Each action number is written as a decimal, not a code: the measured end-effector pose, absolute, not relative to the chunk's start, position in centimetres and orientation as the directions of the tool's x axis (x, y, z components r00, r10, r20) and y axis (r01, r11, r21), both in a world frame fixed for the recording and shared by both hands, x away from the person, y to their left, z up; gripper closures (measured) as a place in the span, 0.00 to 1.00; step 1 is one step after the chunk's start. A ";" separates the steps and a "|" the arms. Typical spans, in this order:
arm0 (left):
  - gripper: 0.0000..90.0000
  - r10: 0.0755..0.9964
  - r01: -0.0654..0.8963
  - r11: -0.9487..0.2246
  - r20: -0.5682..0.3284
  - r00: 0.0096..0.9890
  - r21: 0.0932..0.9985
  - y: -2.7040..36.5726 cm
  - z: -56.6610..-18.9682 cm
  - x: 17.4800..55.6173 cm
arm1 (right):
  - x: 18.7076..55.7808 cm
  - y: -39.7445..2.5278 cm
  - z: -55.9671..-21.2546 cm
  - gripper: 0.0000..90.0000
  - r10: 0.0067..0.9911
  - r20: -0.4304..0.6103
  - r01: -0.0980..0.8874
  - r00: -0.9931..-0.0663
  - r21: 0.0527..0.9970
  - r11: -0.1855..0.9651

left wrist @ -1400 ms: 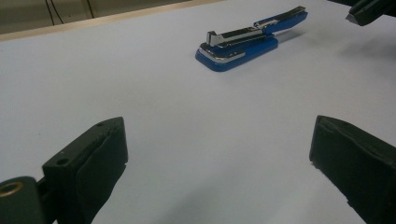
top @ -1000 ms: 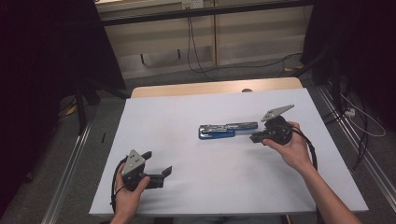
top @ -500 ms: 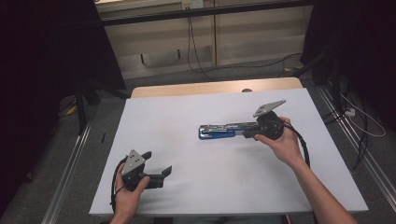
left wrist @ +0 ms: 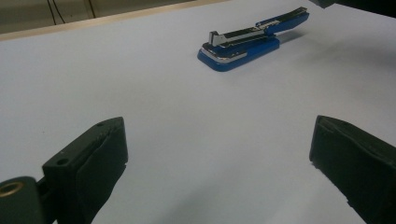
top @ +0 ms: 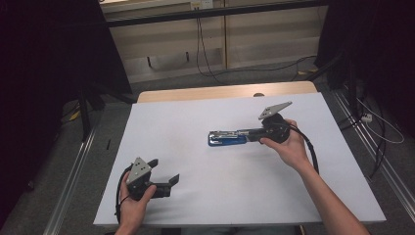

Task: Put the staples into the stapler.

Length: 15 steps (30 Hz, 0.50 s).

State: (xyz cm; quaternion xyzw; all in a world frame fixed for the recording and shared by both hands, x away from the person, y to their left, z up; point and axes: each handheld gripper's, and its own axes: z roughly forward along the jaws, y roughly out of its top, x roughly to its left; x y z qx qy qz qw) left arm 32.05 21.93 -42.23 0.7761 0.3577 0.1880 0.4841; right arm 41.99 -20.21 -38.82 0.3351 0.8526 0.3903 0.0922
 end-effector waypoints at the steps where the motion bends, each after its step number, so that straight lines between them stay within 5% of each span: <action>1: 0.05 0.738 0.375 -0.275 -0.056 0.673 0.885 22.0 -42.2 32.1 | 42.1 -20.1 -38.8 0.88 0.641 0.103 0.497 -0.760 0.727 0.473; 15: 0.05 0.735 0.371 -0.274 -0.056 0.675 0.887 22.0 -42.2 32.0 | 43.0 -18.4 -39.2 0.88 0.629 0.116 0.487 -0.768 0.744 0.458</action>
